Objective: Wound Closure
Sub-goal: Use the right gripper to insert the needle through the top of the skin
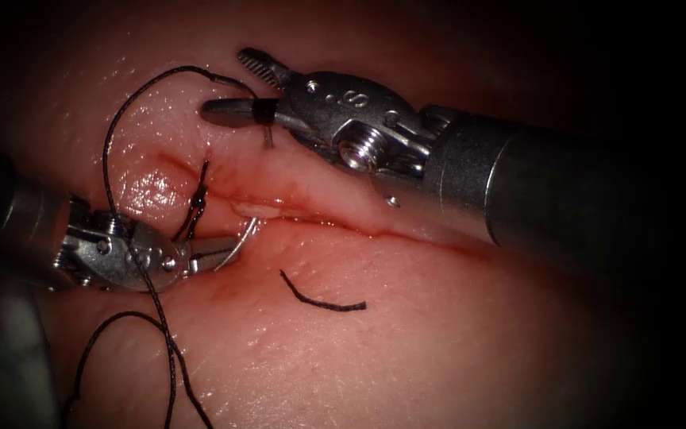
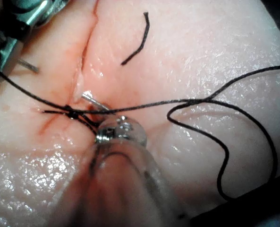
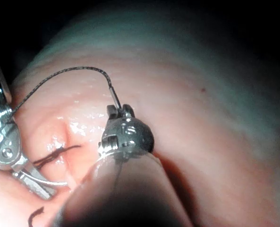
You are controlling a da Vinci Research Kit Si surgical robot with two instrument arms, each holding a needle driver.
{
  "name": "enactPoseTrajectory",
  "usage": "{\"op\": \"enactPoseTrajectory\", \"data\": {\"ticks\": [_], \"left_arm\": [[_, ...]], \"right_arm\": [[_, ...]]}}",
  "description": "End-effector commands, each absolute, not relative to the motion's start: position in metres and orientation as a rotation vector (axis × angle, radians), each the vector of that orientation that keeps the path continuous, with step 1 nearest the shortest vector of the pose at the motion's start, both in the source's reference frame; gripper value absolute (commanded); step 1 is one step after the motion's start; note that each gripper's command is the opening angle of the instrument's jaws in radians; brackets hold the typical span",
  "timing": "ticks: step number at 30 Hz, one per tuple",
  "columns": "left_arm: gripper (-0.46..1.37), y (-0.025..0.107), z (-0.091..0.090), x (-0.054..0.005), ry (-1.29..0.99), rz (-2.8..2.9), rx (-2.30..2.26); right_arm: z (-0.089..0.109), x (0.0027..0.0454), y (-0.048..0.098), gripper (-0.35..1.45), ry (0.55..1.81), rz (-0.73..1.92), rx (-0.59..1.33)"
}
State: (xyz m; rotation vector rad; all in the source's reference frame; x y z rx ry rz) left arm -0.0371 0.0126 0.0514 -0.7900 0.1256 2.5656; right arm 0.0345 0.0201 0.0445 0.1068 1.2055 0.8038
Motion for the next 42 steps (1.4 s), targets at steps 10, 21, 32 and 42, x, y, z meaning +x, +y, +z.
{"op": "enactPoseTrajectory", "data": {"ticks": [10, 21, 32, 42], "left_arm": [[-0.35, 0.0126, 0.0515, -0.0370, 0.115, 2.568, -0.795], [-0.35, 0.0129, 0.0516, -0.0371, 0.113, 2.567, -0.795], [-0.35, 0.0130, 0.0516, -0.0372, 0.112, 2.566, -0.794], [-0.35, 0.0130, 0.0514, -0.0372, 0.111, 2.566, -0.794]], "right_arm": [[0.0452, 0.0339, 0.0191, -0.35, 1.132, 1.176, 0.337], [0.0472, 0.0342, 0.0158, -0.35, 1.123, 1.326, 0.559], [0.0471, 0.0352, 0.0134, -0.35, 1.120, 1.402, 0.664], [0.0474, 0.0357, 0.0121, -0.35, 1.123, 1.411, 0.728]]}}
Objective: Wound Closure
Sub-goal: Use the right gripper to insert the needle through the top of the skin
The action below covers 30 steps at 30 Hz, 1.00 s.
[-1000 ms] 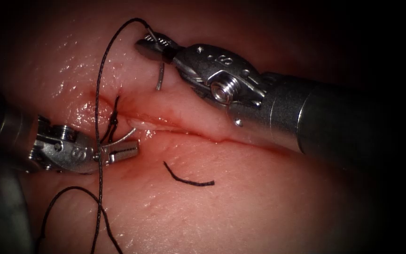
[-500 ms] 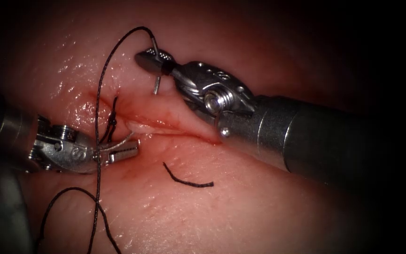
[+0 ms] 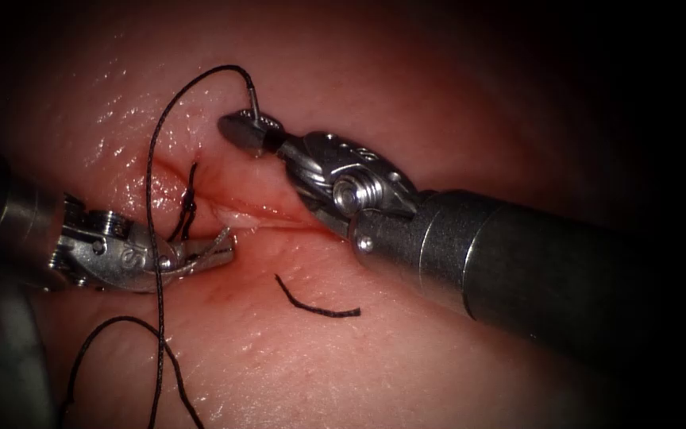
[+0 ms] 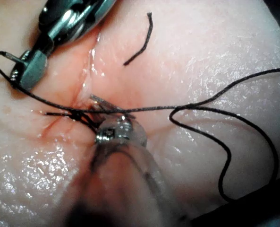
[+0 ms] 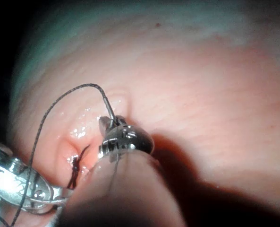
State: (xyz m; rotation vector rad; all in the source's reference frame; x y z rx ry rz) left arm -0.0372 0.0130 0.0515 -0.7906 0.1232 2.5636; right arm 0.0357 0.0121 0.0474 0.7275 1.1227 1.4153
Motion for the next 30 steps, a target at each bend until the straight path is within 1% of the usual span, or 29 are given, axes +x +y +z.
{"op": "enactPoseTrajectory", "data": {"ticks": [1, 6, 7, 8, 9, 10, 11, 12, 13, 17, 18, 23, 25, 30], "left_arm": [[-0.35, 0.0130, 0.0514, -0.0372, 0.111, 2.566, -0.794], [-0.35, 0.0129, 0.0513, -0.0371, 0.111, 2.566, -0.794], [-0.35, 0.0129, 0.0513, -0.0371, 0.111, 2.567, -0.794], [-0.35, 0.0129, 0.0513, -0.0371, 0.111, 2.567, -0.794], [-0.35, 0.0128, 0.0512, -0.0370, 0.111, 2.567, -0.794], [-0.35, 0.0128, 0.0512, -0.0369, 0.111, 2.568, -0.795], [-0.35, 0.0127, 0.0512, -0.0369, 0.111, 2.568, -0.795], [-0.35, 0.0127, 0.0511, -0.0368, 0.114, 2.574, -0.796], [-0.35, 0.0126, 0.0511, -0.0368, 0.114, 2.574, -0.796], [-0.35, 0.0123, 0.0507, -0.0367, 0.118, 2.573, -0.796], [-0.35, 0.0123, 0.0506, -0.0367, 0.114, 2.573, -0.803], [-0.35, 0.0122, 0.0504, -0.0367, 0.116, 2.579, -0.805], [-0.33, 0.0122, 0.0504, -0.0367, 0.119, 2.584, -0.805], [-0.29, 0.0123, 0.0504, -0.0367, 0.132, 2.604, -0.814]], "right_arm": [[0.0475, 0.0358, 0.0120, -0.35, 1.124, 1.409, 0.729], [0.0476, 0.0360, 0.0118, -0.35, 1.132, 1.384, 0.716], [0.0477, 0.0359, 0.0122, -0.35, 1.160, 1.311, 0.661], [0.0477, 0.0359, 0.0123, -0.35, 1.164, 1.306, 0.657], [0.0478, 0.0358, 0.0126, -0.14, 1.192, 1.285, 0.636], [0.0479, 0.0356, 0.0130, 0.42, 1.219, 1.258, 0.611], [0.0479, 0.0355, 0.0132, 0.64, 1.230, 1.249, 0.604], [0.0479, 0.0354, 0.0135, 0.79, 1.242, 1.236, 0.592], [0.0479, 0.0353, 0.0137, 0.87, 1.255, 1.217, 0.576], [0.0476, 0.0347, 0.0145, 1.10, 1.274, 1.134, 0.518], [0.0475, 0.0344, 0.0149, 1.15, 1.276, 1.114, 0.507], [0.0474, 0.0328, 0.0162, 1.14, 1.286, 1.030, 0.462], [0.0475, 0.0316, 0.0171, 1.14, 1.276, 0.994, 0.398], [0.0478, 0.0291, 0.0191, 1.21, 1.256, 0.944, 0.318]]}}
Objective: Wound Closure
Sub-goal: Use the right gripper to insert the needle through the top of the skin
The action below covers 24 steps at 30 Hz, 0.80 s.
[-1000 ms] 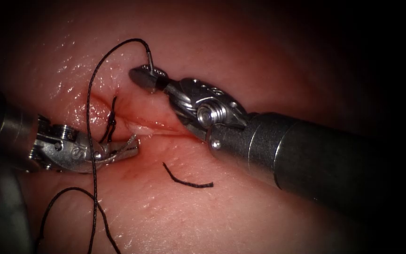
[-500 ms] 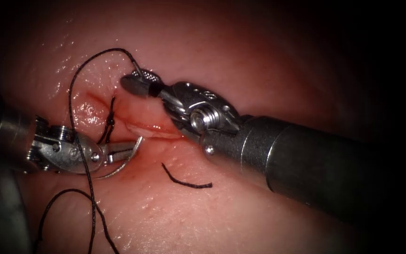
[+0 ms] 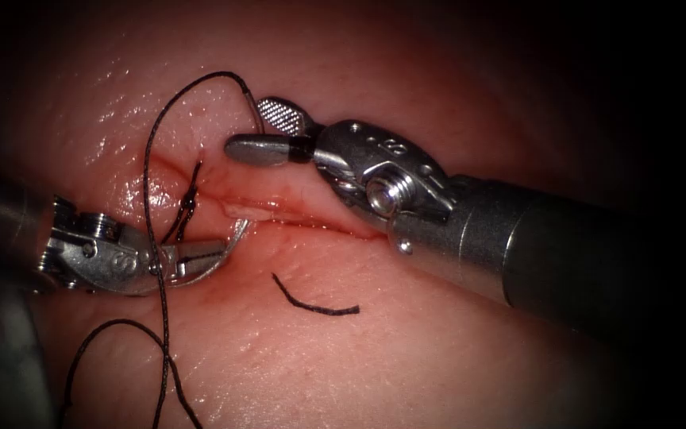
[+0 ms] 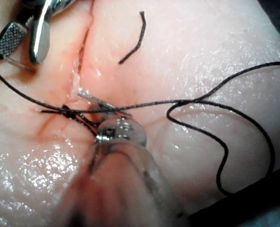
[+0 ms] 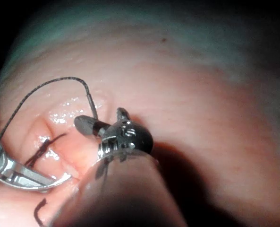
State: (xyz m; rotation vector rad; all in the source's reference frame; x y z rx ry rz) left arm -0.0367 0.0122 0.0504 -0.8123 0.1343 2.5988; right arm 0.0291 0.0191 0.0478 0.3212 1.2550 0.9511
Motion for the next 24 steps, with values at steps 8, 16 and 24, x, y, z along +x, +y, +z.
{"op": "enactPoseTrajectory", "data": {"ticks": [8, 16, 24], "left_arm": [[-0.20, 0.0126, 0.0503, -0.0367, 0.133, 2.619, -0.857], [0.14, 0.0130, 0.0500, -0.0370, 0.127, 2.639, -0.945], [0.37, 0.0132, 0.0497, -0.0374, 0.114, 2.641, -1.108]], "right_arm": [[0.0479, 0.0258, 0.0212, 1.20, 1.250, 0.864, 0.258], [0.0478, 0.0246, 0.0212, 1.20, 1.257, 0.752, 0.194], [0.0481, 0.0245, 0.0209, 1.20, 1.260, 0.728, 0.178]]}}
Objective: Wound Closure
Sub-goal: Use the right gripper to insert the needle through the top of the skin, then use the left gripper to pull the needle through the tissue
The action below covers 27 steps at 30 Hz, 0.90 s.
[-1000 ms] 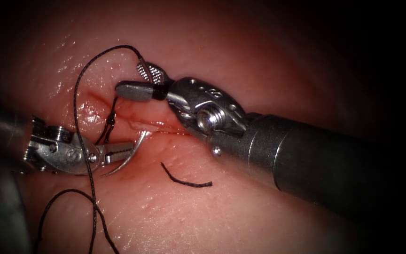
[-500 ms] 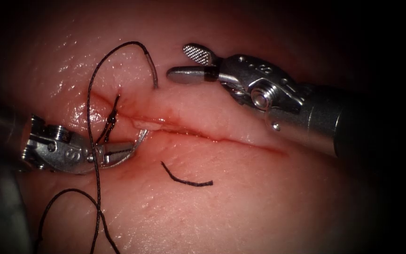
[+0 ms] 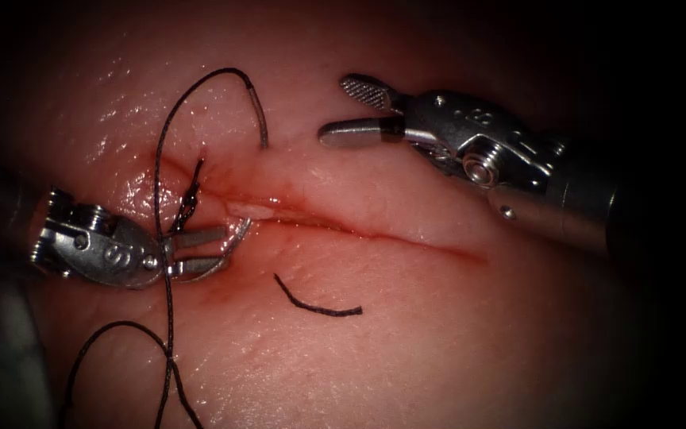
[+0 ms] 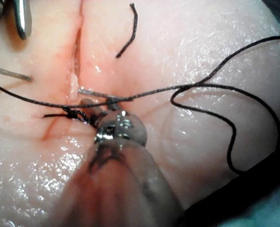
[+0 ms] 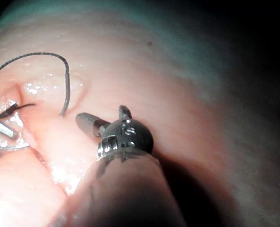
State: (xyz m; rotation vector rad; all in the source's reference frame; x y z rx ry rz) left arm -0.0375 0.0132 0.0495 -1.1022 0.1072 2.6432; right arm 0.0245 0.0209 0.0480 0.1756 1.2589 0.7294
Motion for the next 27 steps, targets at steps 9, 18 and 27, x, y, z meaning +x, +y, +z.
{"op": "enactPoseTrajectory", "data": {"ticks": [9, 18, 27], "left_arm": [[0.37, 0.0135, 0.0492, -0.0389, 0.166, 2.626, -1.288], [0.55, 0.0140, 0.0493, -0.0400, 0.174, 2.614, -1.370], [-0.35, 0.0152, 0.0491, -0.0401, 0.197, 2.574, -1.452]], "right_arm": [[0.0491, 0.0243, 0.0202, 1.20, 1.266, 0.713, 0.167], [0.0498, 0.0241, 0.0196, 1.19, 1.270, 0.706, 0.161], [0.0500, 0.0241, 0.0191, 1.18, 1.272, 0.703, 0.158]]}}
